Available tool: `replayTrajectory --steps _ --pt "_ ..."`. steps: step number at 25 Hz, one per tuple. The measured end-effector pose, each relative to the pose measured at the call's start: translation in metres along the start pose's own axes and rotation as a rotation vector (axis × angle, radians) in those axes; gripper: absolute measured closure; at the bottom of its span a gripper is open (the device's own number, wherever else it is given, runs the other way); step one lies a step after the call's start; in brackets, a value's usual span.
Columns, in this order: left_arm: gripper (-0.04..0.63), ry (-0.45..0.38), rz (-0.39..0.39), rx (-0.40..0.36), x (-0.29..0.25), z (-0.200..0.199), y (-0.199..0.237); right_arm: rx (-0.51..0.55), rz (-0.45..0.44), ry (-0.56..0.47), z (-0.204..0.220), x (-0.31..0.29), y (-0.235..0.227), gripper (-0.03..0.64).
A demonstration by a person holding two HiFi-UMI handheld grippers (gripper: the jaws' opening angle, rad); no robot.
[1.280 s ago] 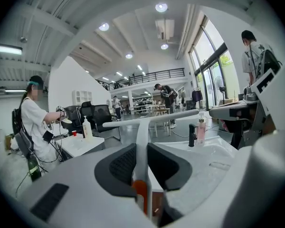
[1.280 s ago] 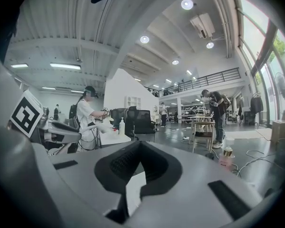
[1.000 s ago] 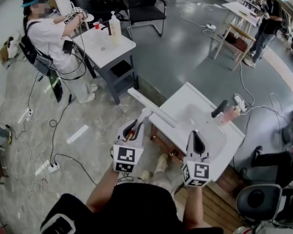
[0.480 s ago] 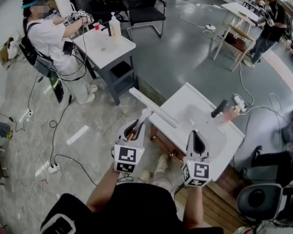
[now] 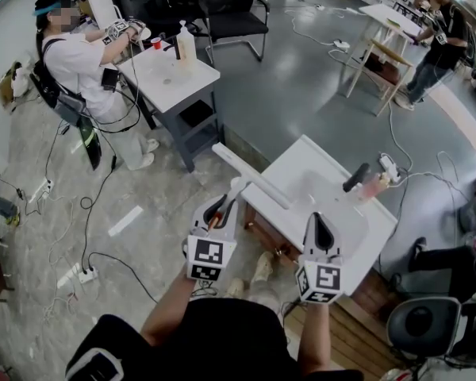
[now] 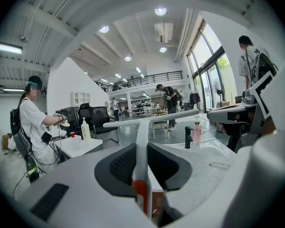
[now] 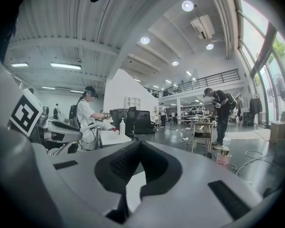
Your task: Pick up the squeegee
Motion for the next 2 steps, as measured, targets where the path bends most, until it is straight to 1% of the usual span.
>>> replayTrajectory --steps 2 --pt "0.522 -0.001 -0.003 -0.003 0.0005 0.0003 0.0017 -0.002 0.0 0.002 0.0013 -0.0002 0.0011 0.618"
Point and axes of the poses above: the fingertips, and each gripper's own axes: x backward along the fingers, y to its left, z out of its underside, the point moved 7 cm from there along x, backward along the fingers, and after that the axes turned 15 degrees about -x, right-handed, at the moved point
